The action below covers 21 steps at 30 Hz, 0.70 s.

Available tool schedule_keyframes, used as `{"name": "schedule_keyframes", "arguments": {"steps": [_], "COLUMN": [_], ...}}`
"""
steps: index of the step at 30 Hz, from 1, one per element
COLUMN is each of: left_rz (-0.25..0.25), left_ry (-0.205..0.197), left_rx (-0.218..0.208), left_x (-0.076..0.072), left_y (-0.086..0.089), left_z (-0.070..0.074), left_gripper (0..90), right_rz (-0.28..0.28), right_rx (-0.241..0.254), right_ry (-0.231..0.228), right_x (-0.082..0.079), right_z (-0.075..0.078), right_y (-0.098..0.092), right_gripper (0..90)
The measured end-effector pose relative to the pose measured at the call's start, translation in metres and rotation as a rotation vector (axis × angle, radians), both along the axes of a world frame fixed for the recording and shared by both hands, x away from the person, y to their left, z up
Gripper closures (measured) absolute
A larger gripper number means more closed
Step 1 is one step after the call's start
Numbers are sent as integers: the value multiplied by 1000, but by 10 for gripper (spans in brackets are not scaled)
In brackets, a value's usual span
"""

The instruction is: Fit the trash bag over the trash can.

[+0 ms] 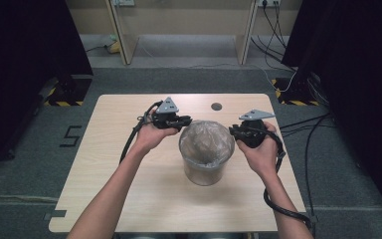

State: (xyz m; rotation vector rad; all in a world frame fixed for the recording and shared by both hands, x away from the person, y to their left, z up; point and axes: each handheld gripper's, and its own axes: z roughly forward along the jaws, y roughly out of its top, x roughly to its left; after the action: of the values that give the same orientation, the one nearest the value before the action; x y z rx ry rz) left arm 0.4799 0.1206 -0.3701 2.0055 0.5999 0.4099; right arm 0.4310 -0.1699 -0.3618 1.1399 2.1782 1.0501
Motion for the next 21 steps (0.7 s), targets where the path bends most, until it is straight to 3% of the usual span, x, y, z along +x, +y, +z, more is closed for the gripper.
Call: {"name": "schedule_keyframes", "arguments": {"steps": [13, 21], "left_rz": [24, 39], "left_ry": [28, 36], "left_rx": [30, 32], "left_x": [7, 7], "left_y": [1, 6], "left_z": [-12, -21], "left_gripper": [873, 864], "right_rz": [-13, -20], "right_rx": [-4, -1], "right_ry": [16, 5], "right_x": [-1, -2], "right_z": [-10, -7], "right_y": [-6, -7], "right_gripper": [815, 809]}}
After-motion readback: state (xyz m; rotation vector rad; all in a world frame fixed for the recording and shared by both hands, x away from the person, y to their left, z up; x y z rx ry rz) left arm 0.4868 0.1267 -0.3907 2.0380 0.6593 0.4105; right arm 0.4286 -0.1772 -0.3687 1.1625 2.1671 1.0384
